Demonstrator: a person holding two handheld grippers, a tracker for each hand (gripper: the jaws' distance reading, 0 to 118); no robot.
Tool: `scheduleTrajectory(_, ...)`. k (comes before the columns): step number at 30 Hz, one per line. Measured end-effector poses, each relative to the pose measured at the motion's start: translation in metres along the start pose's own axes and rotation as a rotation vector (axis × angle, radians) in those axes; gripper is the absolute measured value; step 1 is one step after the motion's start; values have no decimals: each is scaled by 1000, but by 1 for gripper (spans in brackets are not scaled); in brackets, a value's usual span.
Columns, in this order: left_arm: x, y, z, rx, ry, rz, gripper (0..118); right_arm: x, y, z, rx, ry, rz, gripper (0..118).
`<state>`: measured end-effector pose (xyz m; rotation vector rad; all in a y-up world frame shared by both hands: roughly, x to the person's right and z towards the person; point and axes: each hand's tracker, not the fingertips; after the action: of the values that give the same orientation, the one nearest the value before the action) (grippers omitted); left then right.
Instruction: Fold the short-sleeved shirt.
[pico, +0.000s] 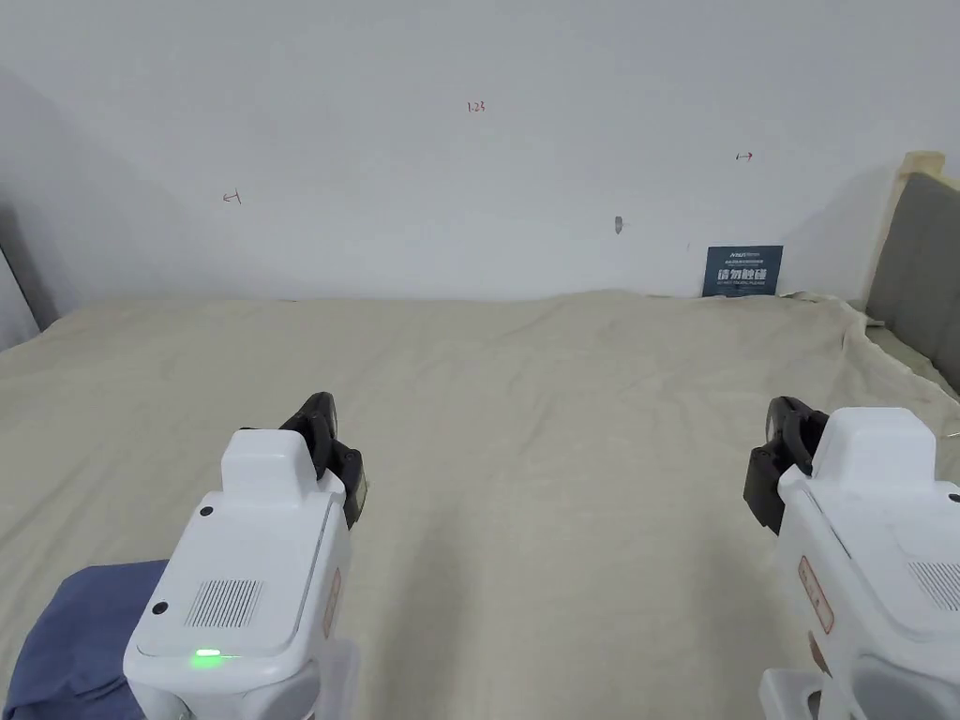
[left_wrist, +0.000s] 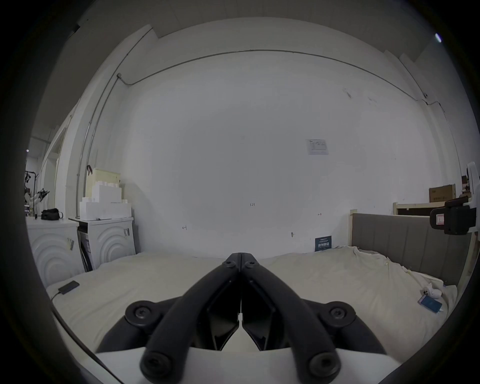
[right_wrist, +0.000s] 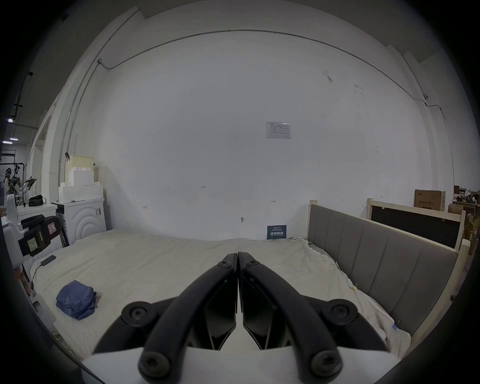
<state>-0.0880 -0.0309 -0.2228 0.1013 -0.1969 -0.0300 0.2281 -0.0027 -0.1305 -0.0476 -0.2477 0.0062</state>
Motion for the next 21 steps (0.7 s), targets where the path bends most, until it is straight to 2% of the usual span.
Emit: scheduleTrajectory(21,3,-3,-9,-26,-15,22,0,-1,2,3,-5,4,-5,0)
